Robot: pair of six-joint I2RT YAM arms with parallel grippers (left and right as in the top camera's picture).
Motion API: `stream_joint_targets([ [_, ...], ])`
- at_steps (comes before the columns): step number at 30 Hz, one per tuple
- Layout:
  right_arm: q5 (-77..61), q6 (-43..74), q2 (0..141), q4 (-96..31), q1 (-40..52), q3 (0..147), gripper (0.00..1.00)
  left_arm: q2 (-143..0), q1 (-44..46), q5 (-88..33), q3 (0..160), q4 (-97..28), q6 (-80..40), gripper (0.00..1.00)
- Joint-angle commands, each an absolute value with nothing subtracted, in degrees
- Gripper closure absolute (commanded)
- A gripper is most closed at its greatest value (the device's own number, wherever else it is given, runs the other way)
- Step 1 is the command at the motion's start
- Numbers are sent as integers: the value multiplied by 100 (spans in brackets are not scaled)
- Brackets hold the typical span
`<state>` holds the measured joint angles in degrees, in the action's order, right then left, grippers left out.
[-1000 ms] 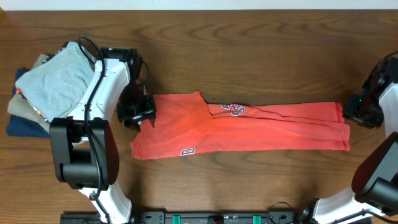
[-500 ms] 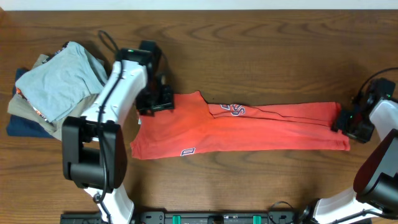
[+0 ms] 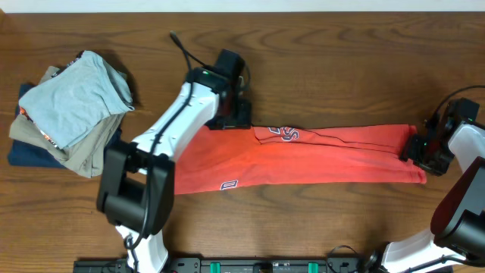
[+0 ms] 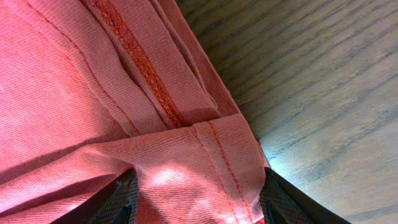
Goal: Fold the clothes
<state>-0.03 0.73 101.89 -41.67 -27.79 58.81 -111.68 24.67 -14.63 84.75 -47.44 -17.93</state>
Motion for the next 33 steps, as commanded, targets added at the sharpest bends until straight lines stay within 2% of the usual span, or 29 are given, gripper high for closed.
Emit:
stream_joint_targets([
  [1, -49, -5, 10138, -4154, -2816, 5863, 39, -11535, 2598, -1448, 8455, -4626, -2117, 39],
  [5, -49, -5, 10138, -4154, -2816, 5863, 39, -11804, 2746, -1450, 8455, -4534, -2165, 41],
  [7, -49, -5, 10138, -4152, -2816, 5863, 39, -11887, 2805, -1448, 8455, -4532, -2165, 50],
  [9, -49, -5, 10138, -4150, -2816, 5863, 39, -11920, 2838, -1448, 8453, -4554, -2171, 65],
  [11, -49, -5, 10138, -4150, -2816, 5863, 39, -11913, 2849, -1448, 8455, -4617, -2174, 85],
  [12, -49, -5, 10138, -4150, -2816, 5863, 39, -11902, 2847, -1450, 8455, -4663, -2174, 91],
  [14, -49, -5, 10138, -4147, -2816, 5863, 39, -11863, 2829, -1450, 8458, -4823, -2174, 94],
  [22, -49, -5, 10138, -4136, -2816, 5863, 38, -11566, 2832, -1446, 8460, -5765, -2169, 93],
  [27, -49, -5, 10138, -4150, -2816, 5863, 39, -11332, 2825, -1190, 8460, -5660, -2169, 89],
  [29, -49, -5, 10138, -4152, -2816, 5863, 38, -11268, 2823, -982, 8460, -5507, -2169, 83],
  [30, -49, -5, 10138, -4152, -2816, 5863, 38, -11246, 2812, -906, 8462, -5408, -2167, 72],
  [33, -49, -5, 10138, -4152, -2816, 5863, 38, -11222, 2738, -840, 8466, -5111, -2171, 57],
])
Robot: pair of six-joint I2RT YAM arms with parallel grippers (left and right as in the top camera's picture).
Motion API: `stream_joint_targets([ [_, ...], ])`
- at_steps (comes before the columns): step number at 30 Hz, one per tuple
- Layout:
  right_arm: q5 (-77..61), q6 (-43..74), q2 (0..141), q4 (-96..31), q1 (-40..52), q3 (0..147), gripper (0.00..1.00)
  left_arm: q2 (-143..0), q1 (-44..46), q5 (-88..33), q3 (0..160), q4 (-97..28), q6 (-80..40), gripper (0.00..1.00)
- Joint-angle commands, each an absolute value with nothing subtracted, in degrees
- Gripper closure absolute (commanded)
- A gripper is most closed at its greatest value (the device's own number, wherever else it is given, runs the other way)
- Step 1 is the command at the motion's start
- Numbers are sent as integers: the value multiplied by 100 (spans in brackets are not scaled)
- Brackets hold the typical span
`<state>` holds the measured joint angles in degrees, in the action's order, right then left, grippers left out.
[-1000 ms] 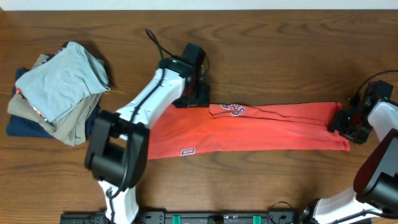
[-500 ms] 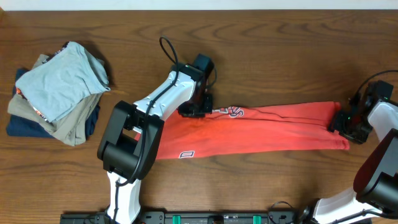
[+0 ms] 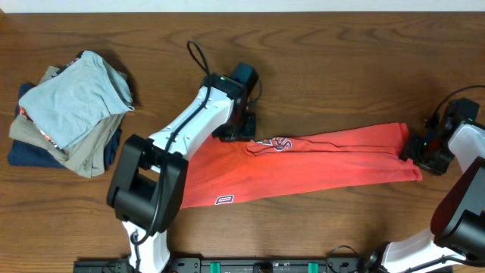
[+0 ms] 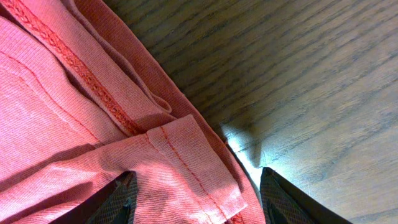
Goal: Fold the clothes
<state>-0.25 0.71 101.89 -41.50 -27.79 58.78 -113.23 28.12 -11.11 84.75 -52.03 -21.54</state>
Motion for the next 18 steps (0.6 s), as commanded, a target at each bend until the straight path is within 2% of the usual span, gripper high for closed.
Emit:
stream_joint_targets([
  [1, -49, -5, 10138, -4152, -2816, 5863, 38, -11222, 2696, -843, 8466, -4995, -2174, 52],
  [4, -49, -5, 10138, -4147, -2816, 5863, 38, -11222, 2606, -843, 8466, -4694, -2176, 44],
  [7, -49, -5, 10138, -4136, -2816, 5863, 38, -11246, 2587, -781, 8464, -4482, -2174, 42],
  [18, -49, -3, 10138, -4136, -2816, 5863, 38, -11773, 2578, -742, 8464, -4370, -2176, 42],
])
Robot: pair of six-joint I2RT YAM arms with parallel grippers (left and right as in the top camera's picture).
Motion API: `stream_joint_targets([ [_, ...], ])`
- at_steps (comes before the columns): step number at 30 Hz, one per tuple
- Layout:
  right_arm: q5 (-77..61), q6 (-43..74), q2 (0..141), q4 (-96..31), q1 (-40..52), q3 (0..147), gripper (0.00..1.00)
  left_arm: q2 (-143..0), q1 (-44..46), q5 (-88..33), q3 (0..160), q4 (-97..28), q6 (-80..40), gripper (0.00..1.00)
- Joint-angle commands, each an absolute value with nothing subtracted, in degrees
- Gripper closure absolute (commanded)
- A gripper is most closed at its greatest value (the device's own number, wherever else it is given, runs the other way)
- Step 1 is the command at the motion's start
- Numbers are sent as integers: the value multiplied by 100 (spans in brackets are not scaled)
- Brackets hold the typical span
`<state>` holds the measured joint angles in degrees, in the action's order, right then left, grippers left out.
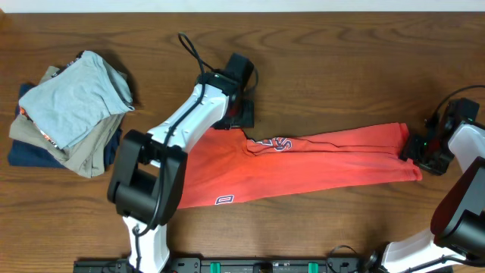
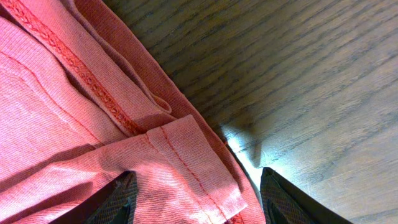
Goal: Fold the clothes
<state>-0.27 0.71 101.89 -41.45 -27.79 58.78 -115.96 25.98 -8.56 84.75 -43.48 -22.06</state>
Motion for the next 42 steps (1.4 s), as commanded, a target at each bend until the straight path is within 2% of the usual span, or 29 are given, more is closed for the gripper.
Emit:
stream_joint_targets([
  [1, -49, -3, 10138, -4136, -2816, 5863, 38, -11789, 2578, -740, 8464, -4355, -2176, 42],
  [11, -56, 19, 10138, -4139, -2816, 5863, 38, -12173, 2578, -639, 8460, -4209, -2174, 43],
  [13, -56, 16, 10138, -4136, -2816, 5863, 38, -12186, 2578, -639, 8460, -4202, -2174, 50],
  [16, -56, 19, 10138, -4136, -2816, 5863, 38, -12184, 2578, -639, 8460, -4145, -2171, 71],
  [18, -56, 19, 10138, -4136, -2816, 5863, 38, -12184, 2578, -637, 8460, -4123, -2174, 89],
  [19, -56, 19, 10138, -4136, -2816, 5863, 38, -12182, 2578, -639, 8462, -4117, -2174, 94],
  [24, -56, 19, 10138, -4141, -2816, 5863, 38, -11937, 2578, -683, 8652, -4497, -2171, 94],
  [33, -54, 19, 10138, -4141, -2816, 5863, 38, -10659, 2657, -854, 8785, -6064, -2198, 94],
  [42, -95, 19, 10138, -4154, -2816, 5863, 38, -10287, 3190, -856, 8711, -6895, -2512, 94],
])
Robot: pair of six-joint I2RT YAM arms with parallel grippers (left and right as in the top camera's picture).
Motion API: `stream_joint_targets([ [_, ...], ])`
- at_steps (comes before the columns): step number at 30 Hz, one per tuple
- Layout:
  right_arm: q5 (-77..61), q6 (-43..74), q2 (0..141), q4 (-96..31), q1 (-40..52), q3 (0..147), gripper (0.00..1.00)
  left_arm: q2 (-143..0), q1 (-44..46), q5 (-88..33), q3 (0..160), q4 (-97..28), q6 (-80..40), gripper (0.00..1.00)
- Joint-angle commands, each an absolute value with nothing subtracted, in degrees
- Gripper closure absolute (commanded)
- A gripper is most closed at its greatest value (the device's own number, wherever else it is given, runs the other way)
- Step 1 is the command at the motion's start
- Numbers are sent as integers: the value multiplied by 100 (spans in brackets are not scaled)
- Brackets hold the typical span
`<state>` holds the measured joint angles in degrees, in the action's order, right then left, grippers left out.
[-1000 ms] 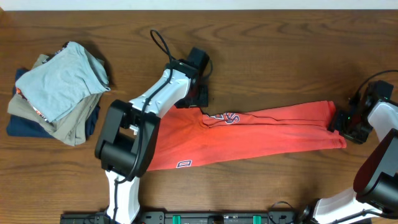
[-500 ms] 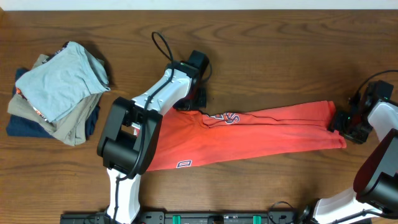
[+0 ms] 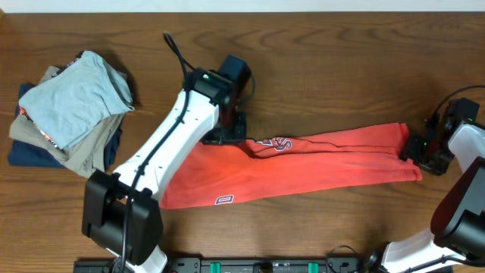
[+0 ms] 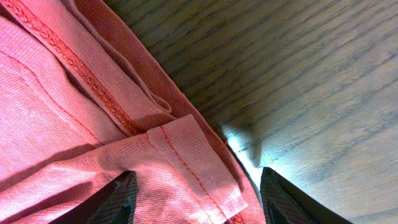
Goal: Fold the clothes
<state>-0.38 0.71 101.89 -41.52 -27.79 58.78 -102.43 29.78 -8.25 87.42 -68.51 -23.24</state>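
Observation:
A red-orange shirt, folded into a long band, lies across the table from lower left to right. A printed logo shows near its upper edge. My left gripper points down at that upper edge, just left of the logo; the overhead view does not show its jaws. My right gripper sits at the shirt's right end. In the right wrist view the hemmed corner of the shirt lies between the widely spread fingers of my right gripper, which is open.
A pile of folded clothes, light blue on top over khaki and navy, sits at the far left. The wooden table shows bare behind the shirt. The front edge carries the arm mounts.
My left gripper has moved slightly down and left, from just beyond the shirt's upper edge onto that edge. The left arm's elbow has swung leftward. The shirt and right gripper are unchanged.
At first the shirt lay as a wider level band, with my left gripper at its upper left corner. Then the band was narrower and slanted, its right hem shifted between my right fingers. My left gripper then stood just off the cloth, and is now back at its edge.

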Motion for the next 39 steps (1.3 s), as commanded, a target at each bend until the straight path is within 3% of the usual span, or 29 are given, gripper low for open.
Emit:
stream_joint_targets([
  [1, -95, 19, 10138, -4154, -2816, 5863, 38, -10287, 3288, -858, 8667, -6895, -2596, 94],
  [11, -93, 19, 10138, -4150, -2816, 5863, 38, -10287, 4543, -851, 8460, -6890, -3210, 94],
  [19, -95, 19, 10138, -4150, -2816, 5863, 38, -10287, 5022, -958, 8460, -6855, -3632, 93],
  [31, -95, 36, 10138, -4156, -2816, 5863, 38, -10287, 4633, 338, 8460, -6720, -3632, 93],
  [39, -97, 36, 10138, -4154, -2816, 5863, 38, -10287, 3944, 211, 8460, -6497, -3629, 89],
])
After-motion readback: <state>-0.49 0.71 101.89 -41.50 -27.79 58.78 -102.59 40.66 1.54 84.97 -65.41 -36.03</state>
